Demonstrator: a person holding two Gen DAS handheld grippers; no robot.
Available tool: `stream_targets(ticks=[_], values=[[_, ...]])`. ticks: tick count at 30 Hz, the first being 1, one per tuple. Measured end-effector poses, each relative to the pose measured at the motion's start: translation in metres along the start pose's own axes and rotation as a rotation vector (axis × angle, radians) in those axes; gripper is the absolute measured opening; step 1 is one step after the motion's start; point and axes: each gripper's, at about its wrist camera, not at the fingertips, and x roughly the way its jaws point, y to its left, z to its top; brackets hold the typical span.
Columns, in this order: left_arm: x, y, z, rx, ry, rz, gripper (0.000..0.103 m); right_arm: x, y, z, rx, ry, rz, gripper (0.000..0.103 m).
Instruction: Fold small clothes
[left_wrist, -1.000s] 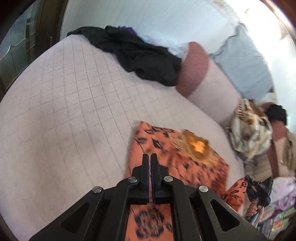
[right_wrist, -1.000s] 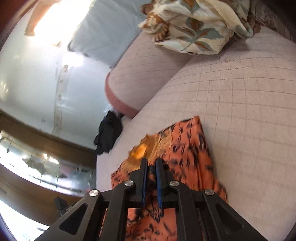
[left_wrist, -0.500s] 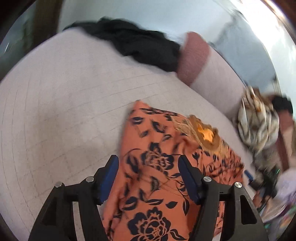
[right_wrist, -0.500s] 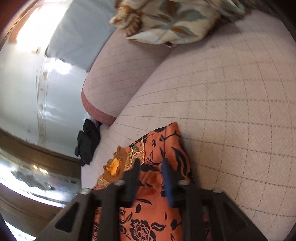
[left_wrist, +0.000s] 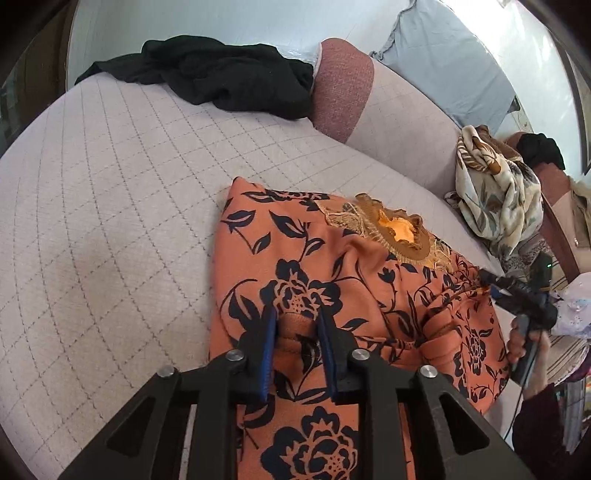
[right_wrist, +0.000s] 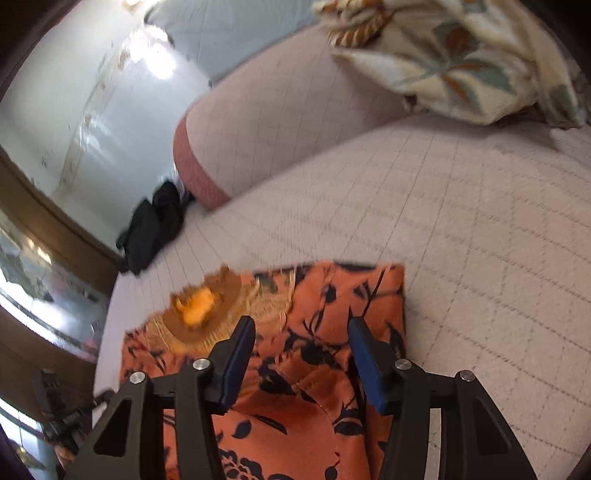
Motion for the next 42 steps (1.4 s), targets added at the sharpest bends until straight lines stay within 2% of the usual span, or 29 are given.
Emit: stream_targets(ticks=[1, 3, 6, 8, 13, 16, 20, 21, 22, 25, 26, 29, 32, 34, 37, 39, 42], values=[[0.0, 0.002, -0.001, -0.003, 0.003, 0.001, 0.037, 0.005, 0.0, -0.003, -0.015, 0.024, -0.021, 0.056], [-0.002, 0.005, -0.002, -0.005, -0.001, -0.008, 0.042, 0.007, 0.001, -0.008, -0.06, 0.041, -0.04, 0.058], [-0.003, 0.005, -0.002, -0.002, -0.004, -0.053, 0.042, 0.0, 0.005, -0.011, -0.104, 0.065, -0.037, 0.067], [-0.004, 0.001, -0.003, 0.016, -0.01, -0.088, 0.042, -0.005, 0.006, -0.013, -0.119, 0.064, -0.013, 0.069], [-0.001, -0.013, -0.009, 0.102, 0.011, -0.117, 0.042, 0.002, 0.009, -0.021, -0.147, 0.084, -0.028, 0.071], [0.001, -0.011, -0.011, 0.107, 0.026, -0.077, 0.042, 0.002, 0.011, -0.022, -0.16, 0.076, -0.022, 0.071], [0.004, -0.007, -0.014, 0.102, 0.039, -0.068, 0.042, 0.001, 0.014, -0.023, -0.163, 0.083, -0.012, 0.071], [0.004, -0.008, -0.014, 0.107, 0.04, -0.056, 0.038, 0.001, 0.015, -0.023, -0.162, 0.084, -0.011, 0.071], [0.005, -0.008, -0.014, 0.103, 0.04, -0.046, 0.029, 0.002, 0.016, -0.024, -0.161, 0.085, -0.01, 0.071], [0.003, -0.003, -0.011, 0.08, 0.033, -0.038, 0.009, 0.002, 0.017, -0.026, -0.172, 0.074, -0.01, 0.071], [0.002, -0.001, -0.011, 0.075, 0.029, -0.039, 0.009, 0.003, 0.018, -0.026, -0.179, 0.08, -0.009, 0.067], [-0.004, -0.002, -0.009, 0.075, 0.01, -0.041, 0.007, 0.005, 0.021, -0.026, -0.204, 0.086, -0.04, 0.014], [-0.023, -0.007, 0.001, 0.058, -0.06, -0.061, 0.007, -0.001, 0.024, -0.024, -0.219, 0.058, -0.067, 0.012], [-0.042, -0.008, 0.014, 0.046, -0.134, -0.06, 0.006, -0.013, 0.028, -0.02, -0.222, 0.011, -0.074, 0.011], [-0.056, -0.01, 0.044, 0.062, -0.239, 0.03, 0.006, -0.036, 0.027, -0.006, -0.164, -0.095, -0.036, 0.011], [-0.053, -0.009, 0.068, 0.063, -0.258, 0.069, 0.006, -0.045, 0.021, 0.005, -0.102, -0.167, -0.016, 0.011], [-0.028, -0.008, 0.101, 0.088, -0.249, 0.178, 0.006, -0.042, 0.009, 0.015, -0.017, -0.236, 0.001, 0.011]])
